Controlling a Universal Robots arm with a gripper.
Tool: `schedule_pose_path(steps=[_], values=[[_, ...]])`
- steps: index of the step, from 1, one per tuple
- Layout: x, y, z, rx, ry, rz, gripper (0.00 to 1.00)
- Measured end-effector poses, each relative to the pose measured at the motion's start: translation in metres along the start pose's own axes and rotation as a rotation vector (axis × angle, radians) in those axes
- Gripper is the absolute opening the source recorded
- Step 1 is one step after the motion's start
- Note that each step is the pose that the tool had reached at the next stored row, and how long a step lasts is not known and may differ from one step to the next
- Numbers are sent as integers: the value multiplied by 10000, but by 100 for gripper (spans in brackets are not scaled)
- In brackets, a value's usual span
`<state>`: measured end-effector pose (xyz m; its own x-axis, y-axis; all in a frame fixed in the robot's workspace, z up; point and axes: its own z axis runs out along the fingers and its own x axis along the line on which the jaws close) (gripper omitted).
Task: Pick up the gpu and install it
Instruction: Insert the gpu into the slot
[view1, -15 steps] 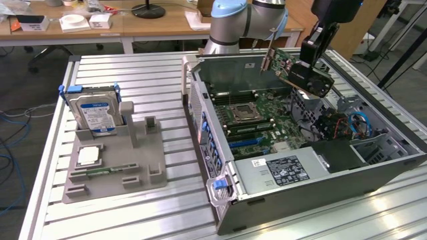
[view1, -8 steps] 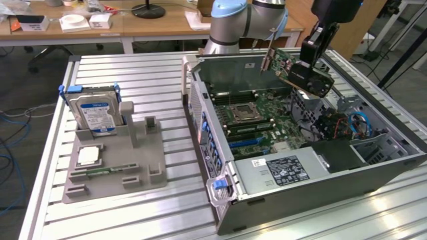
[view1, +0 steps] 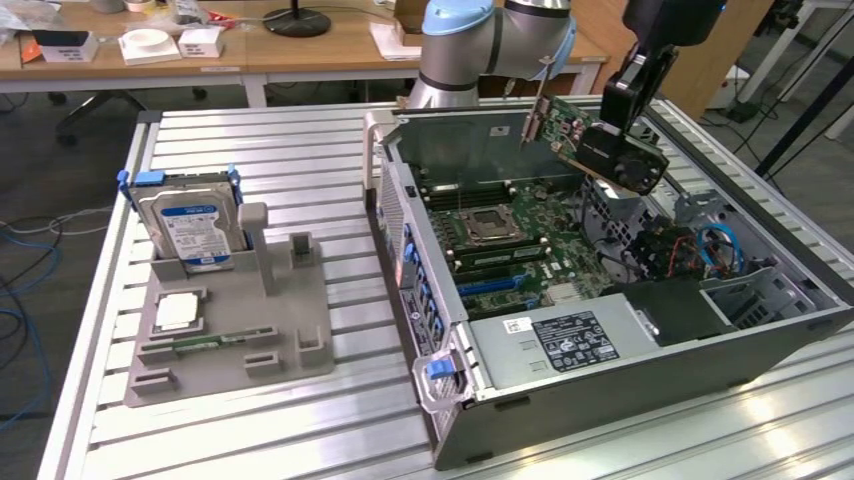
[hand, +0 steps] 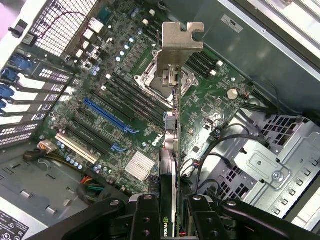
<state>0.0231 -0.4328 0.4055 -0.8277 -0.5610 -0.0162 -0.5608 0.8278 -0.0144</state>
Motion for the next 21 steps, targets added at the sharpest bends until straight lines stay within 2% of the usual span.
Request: schedule_pose_path(steps=[21], values=[[-2, -1, 0, -2, -2, -125, 26]])
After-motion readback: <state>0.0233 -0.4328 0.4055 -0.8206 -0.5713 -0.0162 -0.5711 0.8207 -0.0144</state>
